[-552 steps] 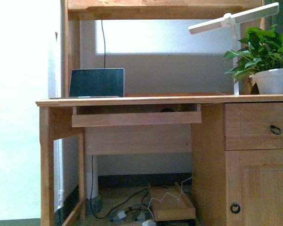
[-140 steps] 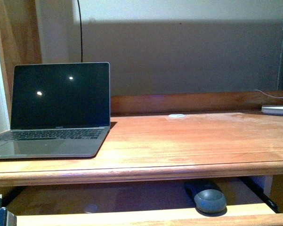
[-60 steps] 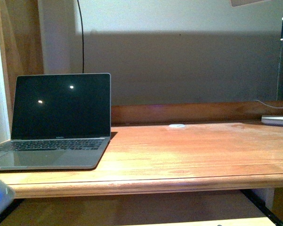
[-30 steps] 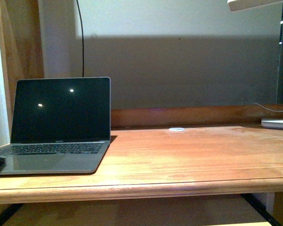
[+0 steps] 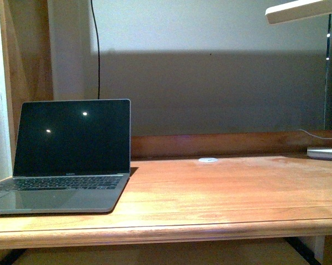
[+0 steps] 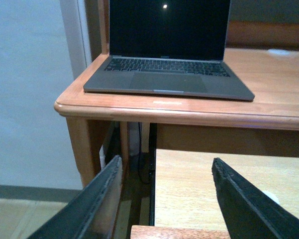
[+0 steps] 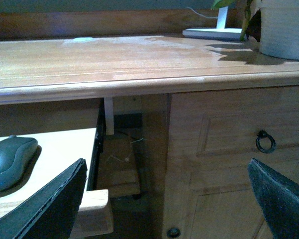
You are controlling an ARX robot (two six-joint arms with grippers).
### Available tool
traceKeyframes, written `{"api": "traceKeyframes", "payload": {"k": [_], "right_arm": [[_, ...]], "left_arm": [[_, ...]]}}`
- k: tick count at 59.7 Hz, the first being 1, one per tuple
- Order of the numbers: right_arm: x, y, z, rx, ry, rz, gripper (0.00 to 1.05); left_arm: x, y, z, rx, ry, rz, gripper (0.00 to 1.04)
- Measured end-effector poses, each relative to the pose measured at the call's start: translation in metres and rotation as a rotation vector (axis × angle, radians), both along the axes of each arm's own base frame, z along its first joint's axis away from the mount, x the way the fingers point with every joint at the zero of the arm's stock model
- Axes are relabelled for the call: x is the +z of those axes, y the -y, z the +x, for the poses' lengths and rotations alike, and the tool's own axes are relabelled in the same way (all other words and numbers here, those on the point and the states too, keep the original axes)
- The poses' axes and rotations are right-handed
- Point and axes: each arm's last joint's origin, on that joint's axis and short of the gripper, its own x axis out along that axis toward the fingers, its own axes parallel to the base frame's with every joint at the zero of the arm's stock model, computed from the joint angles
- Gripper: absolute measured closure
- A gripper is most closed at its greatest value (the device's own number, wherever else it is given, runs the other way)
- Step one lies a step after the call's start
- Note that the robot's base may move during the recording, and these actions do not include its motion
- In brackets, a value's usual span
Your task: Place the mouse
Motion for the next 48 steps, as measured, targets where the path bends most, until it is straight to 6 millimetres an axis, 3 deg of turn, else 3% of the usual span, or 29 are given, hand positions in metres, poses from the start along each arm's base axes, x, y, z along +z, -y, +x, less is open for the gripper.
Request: {"api": "traceKeyframes", "payload": {"k": [9,16,48], "right_arm": [[0.0,0.0,0.0,0.0,0.0,0.0,0.07],[0.0,0.0,0.0,0.0,0.0,0.0,0.07],[0.0,0.0,0.0,0.0,0.0,0.0,0.07]], "left_arm": [[-0.013,0.0,-0.004,-0.001,0.015,0.001,0.75],[-0.026,0.0,-0.003,-0.002,0.012,-0.001,1.03],[-0.047,0.0,-0.004,-0.002,0.012,0.003,1.02]]}}
